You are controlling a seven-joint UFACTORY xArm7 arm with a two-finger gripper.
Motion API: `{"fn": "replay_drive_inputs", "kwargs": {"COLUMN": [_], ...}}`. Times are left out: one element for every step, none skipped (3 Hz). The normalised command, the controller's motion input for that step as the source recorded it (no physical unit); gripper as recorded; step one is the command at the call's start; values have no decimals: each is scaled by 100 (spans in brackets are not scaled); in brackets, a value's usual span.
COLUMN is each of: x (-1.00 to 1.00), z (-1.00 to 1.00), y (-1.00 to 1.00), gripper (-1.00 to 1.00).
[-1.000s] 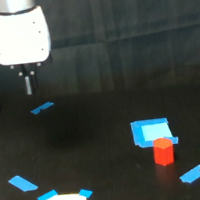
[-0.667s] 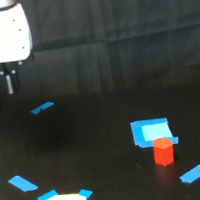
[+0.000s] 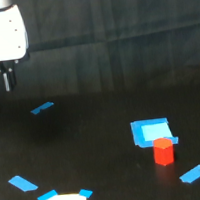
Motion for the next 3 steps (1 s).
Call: {"fn": "replay_drive_inputs", "kwargs": {"x": [-100,-100,66], "z": [-6,-30,78], "y": [-100,-100,96], "gripper": [-100,-100,-100]}}
